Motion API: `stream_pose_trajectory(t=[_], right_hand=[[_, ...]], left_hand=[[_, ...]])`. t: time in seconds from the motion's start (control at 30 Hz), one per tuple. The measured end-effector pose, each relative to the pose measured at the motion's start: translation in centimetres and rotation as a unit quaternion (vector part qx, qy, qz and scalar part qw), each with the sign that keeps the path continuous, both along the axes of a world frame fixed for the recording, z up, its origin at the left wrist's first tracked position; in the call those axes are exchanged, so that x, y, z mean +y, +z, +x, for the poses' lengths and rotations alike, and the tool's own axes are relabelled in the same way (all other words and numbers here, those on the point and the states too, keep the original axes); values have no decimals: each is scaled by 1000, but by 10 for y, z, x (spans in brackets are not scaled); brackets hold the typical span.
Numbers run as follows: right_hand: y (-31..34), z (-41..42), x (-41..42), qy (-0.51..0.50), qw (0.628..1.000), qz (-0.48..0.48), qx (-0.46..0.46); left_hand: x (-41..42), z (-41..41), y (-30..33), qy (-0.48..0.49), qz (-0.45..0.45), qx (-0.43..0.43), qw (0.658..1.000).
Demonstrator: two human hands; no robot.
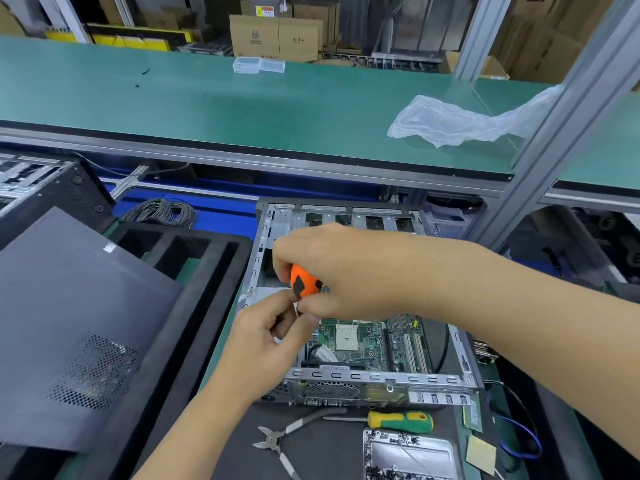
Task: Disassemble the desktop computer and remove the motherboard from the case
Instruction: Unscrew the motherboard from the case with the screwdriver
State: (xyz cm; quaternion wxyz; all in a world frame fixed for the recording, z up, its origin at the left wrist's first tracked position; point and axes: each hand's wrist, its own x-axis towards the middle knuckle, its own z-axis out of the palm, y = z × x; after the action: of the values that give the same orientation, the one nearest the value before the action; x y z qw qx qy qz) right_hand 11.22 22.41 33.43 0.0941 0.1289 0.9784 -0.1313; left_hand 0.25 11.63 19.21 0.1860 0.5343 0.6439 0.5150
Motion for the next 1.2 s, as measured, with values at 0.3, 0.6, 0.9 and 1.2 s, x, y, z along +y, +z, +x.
stream_pose_trajectory(t=[0.3,0.6,0.9,1.2], right_hand=[[-7,-6,-6,-74,979,183,42],[-1,0,4,-19,1000,13,6],[-12,-7,2,-54,986,155,38],[-4,1,2,-19,1000,-15,7]], left_hand=[[18,4,-3,90,-26,-38,995],[4,5,-4,38,13,22,999],[16,11,-4,115,-7,-27,993],[8,10,-2,70,15,41,997]])
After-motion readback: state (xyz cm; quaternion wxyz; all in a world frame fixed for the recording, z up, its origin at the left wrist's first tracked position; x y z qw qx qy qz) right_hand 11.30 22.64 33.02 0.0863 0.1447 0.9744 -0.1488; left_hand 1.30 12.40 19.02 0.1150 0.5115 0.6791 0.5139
